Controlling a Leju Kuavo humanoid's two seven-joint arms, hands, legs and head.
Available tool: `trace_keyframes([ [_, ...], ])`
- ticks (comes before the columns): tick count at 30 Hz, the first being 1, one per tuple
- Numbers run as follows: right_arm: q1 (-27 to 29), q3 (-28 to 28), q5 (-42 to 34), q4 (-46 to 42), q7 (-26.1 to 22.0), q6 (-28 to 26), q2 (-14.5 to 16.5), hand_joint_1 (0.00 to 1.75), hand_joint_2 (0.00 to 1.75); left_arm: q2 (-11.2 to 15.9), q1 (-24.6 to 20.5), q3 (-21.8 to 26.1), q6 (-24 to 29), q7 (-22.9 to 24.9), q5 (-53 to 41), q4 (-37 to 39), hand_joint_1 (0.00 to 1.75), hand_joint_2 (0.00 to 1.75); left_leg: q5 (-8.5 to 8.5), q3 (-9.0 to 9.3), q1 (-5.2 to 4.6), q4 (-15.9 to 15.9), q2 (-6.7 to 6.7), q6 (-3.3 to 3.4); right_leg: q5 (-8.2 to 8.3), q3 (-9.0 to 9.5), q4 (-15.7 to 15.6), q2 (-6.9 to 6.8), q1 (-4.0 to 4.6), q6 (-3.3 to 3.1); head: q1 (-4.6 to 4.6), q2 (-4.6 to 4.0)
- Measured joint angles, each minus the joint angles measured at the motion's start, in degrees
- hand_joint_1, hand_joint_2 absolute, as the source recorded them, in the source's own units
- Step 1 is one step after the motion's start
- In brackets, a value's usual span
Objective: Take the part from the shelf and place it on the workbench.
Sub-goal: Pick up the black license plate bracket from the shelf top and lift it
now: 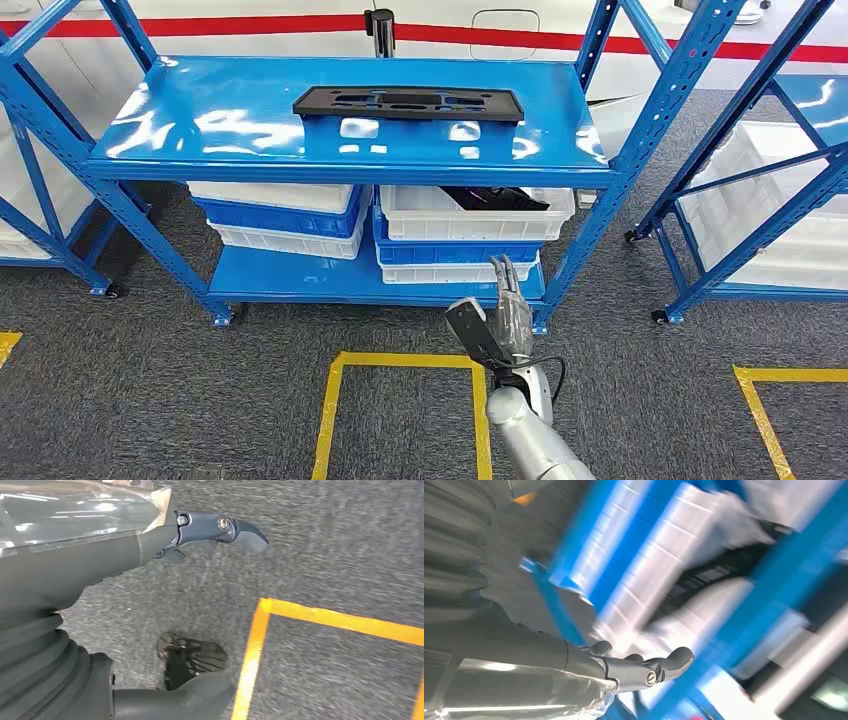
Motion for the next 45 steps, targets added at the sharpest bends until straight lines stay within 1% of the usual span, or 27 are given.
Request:
trace_keyframes([
  [2, 0.7, 0.1, 0.8, -3.2, 0.0, -0.1, -0.2, 0.0, 1.75, 0.0, 0.2, 0.4, 0.5, 0.2, 0.0, 0.2, 0.0, 1.75, 0.0, -0.02, 0.0, 0.0, 0.0, 0.0, 0.0, -0.02, 0.0, 0.0, 0.0, 0.0, 0.0, -0.01],
  [4, 2.2, 0.4, 2.9, -10.4, 0.6, -0.3, -0.9, 0.0, 1.75, 0.0, 0.7, 1.0, 1.8, 0.4, -0.1, 0.5, 0.0, 1.75, 0.0, -0.05, 0.0, 0.0, 0.01, 0.0, 0.0, -0.06, 0.0, 0.0, 0.0, 0.0, 0.01, -0.01],
  [9, 4.5, 1.5, 9.9, -28.3, 4.3, -0.2, -2.7, 0.0, 1.75, 0.2, 1.2, 1.6, 3.2, 0.6, -1.6, 0.9, 0.0, 1.75, 0.0, -0.1, 0.0, 0.0, 0.01, 0.0, 0.0, -0.11, 0.0, 0.0, 0.0, 0.0, 0.0, -0.01],
  [11, 4.4, 2.0, 12.1, -33.5, 6.1, 0.3, -3.2, 0.0, 1.75, 0.2, 0.9, 1.7, 4.4, 0.9, -2.2, 0.9, 0.0, 1.75, 0.0, -0.09, 0.0, 0.0, 0.02, 0.0, 0.0, -0.1, 0.0, 0.0, 0.0, 0.0, 0.0, -0.01],
  [15, 2.8, 2.9, 15.5, -40.0, 9.5, 2.2, -3.8, 0.0, 1.75, 0.2, 0.5, 1.9, 7.5, 1.0, -3.2, 0.9, 0.0, 1.75, 0.0, -0.08, 0.0, 0.0, 0.03, 0.0, 0.01, -0.08, 0.0, 0.0, -0.01, 0.0, 0.0, -0.01],
  [17, 1.4, 3.2, 16.8, -42.1, 10.9, 3.2, -4.0, 0.0, 1.75, 0.2, 0.2, 1.9, 7.9, 0.9, -3.4, 0.9, 0.0, 1.75, 0.01, -0.08, 0.01, 0.0, 0.02, 0.0, 0.01, -0.08, 0.0, 0.0, -0.03, 0.0, -0.01, -0.01],
  [20, -0.1, 3.6, 17.6, -44.3, 11.8, 4.0, -4.0, 0.0, 1.75, 0.1, 0.0, 1.9, 8.0, 0.9, -3.5, 0.9, 0.0, 1.75, 0.01, -0.08, 0.02, 0.0, 0.02, 0.0, 0.01, -0.08, 0.0, 0.0, -0.03, 0.0, -0.01, -0.01],
  [24, -2.4, 4.5, 20.0, -45.2, 13.7, 6.5, -4.1, 0.0, 1.75, 0.0, -0.2, 1.9, 6.5, 0.7, -3.8, 0.9, 0.0, 1.75, 0.01, -0.16, 0.03, 0.0, 0.04, 0.0, 0.01, -0.08, 0.0, 0.0, -0.03, 0.0, 0.0, -0.01],
  [27, -6.0, 5.8, 22.1, -45.1, 15.9, 9.0, -4.1, 0.0, 1.75, -0.1, -0.6, 1.9, 4.1, 0.7, -4.0, 0.9, 0.0, 1.75, 0.02, -0.17, 0.03, 0.0, 0.03, 0.0, 0.01, -0.09, 0.0, 0.0, -0.03, 0.0, 0.0, -0.01],
  [29, -8.7, 7.1, 25.5, -44.2, 17.8, 9.9, -4.0, 0.0, 1.75, -0.1, -0.8, 1.9, 2.1, 0.9, -4.5, 0.9, 0.0, 1.75, 0.05, -0.24, 0.04, 0.0, 0.02, -0.02, 0.03, -0.03, 0.1, 0.01, -0.04, 0.0, -0.01, -0.01],
  [33, -15.8, 12.0, 34.6, -37.8, 22.5, 12.0, -2.8, 0.0, 1.75, -0.1, -1.5, 1.9, -1.4, 1.6, -5.6, 0.9, 0.0, 1.75, 0.14, -0.3, 0.14, 0.0, 0.17, -0.07, 0.16, -0.05, 0.1, 0.07, -0.05, -0.15, 0.0, -0.01],
  [37, -20.9, 16.9, 38.7, -30.4, 24.9, 12.9, -0.4, 0.0, 1.75, -0.1, -2.0, 1.9, -2.8, 1.4, -5.6, 0.9, 0.0, 1.75, 0.18, -0.29, 0.19, 0.0, 0.02, -0.11, 0.15, -0.07, 0.1, 0.05, -0.05, -0.16, 0.0, -0.01],
  [41, -23.0, 20.2, 40.7, -25.2, 26.3, 13.4, 1.6, 0.0, 1.75, 0.0, -2.1, 1.9, -3.2, 1.2, -5.7, 0.9, 0.0, 1.75, 0.21, -0.36, 0.26, 0.0, 0.04, -0.16, 0.15, -0.06, 0.1, 0.04, -0.04, -0.16, 0.0, -0.01],
  [45, -24.2, 21.5, 40.9, -22.1, 26.8, 13.7, 2.8, 0.0, 1.75, 0.1, -2.0, 1.9, -3.1, 1.2, -5.8, 0.9, 0.0, 0.0, 0.22, -0.38, 0.29, 0.0, 0.03, -0.17, 0.15, -0.06, 0.1, 0.02, -0.04, -0.17, 0.01, -0.01],
])
